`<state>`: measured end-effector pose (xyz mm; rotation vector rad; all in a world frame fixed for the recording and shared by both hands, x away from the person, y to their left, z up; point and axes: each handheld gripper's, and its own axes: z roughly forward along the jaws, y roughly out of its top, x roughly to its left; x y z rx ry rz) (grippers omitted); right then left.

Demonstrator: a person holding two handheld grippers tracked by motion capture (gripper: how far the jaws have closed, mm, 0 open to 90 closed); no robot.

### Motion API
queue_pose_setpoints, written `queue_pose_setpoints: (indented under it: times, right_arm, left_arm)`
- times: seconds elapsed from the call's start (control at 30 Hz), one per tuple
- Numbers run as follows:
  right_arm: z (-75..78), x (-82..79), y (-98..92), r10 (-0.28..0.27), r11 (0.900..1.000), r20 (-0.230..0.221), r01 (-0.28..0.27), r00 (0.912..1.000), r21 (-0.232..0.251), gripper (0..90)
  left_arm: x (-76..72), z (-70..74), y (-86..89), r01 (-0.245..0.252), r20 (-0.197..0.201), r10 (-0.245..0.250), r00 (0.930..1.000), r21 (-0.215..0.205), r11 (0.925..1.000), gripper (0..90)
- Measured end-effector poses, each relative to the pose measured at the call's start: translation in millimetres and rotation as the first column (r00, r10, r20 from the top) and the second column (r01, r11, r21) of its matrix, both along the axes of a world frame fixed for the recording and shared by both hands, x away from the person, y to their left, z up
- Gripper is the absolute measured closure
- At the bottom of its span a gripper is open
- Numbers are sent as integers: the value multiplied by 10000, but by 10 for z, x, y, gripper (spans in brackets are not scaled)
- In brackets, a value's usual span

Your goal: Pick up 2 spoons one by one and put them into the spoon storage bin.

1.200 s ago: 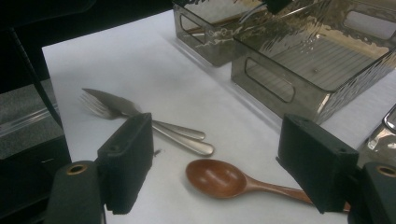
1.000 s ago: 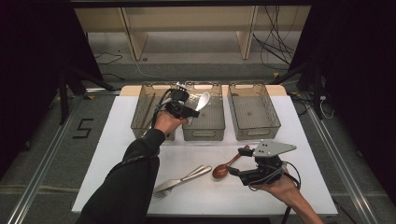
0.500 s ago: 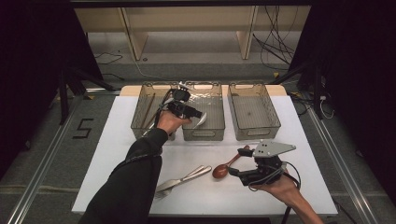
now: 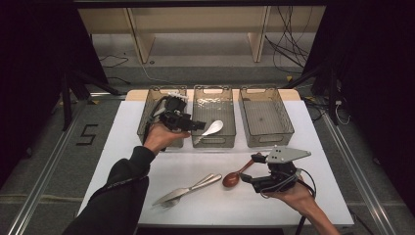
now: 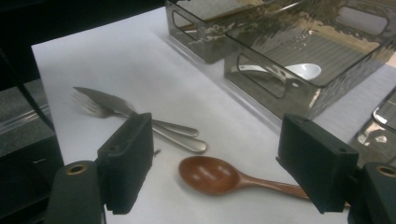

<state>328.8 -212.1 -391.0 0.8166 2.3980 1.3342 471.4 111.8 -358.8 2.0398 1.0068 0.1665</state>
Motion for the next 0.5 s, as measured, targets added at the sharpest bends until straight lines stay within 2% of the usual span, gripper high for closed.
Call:
queue_pose_setpoints:
  times: [0.07,0.17,0.27,0.4,0.5]
  right_arm:
    - [-6,16,-13,-88,10000,-25,88,10000,-6,275]
    - [-14,50,-27,-270,9996,-60,271,9996,39,275]
    - [-28,86,-30,-406,9992,-95,406,9991,-35,276]
    - [-35,158,-43,-626,9979,-52,625,9980,-179,276]
    - [-46,244,-59,-811,9964,-45,810,9967,-246,282]
  left_arm:
    - [-91,-13,99,-6,26,7,10000,-161,9999,224]
    - [-208,-49,226,-9,251,13,9997,-169,9999,211]
    - [-308,-93,337,-146,327,160,9993,-412,9990,206]
    - [-446,-134,423,-35,411,55,9991,-486,9988,200]
    - [-569,-149,477,-124,506,158,9986,-687,9976,197]
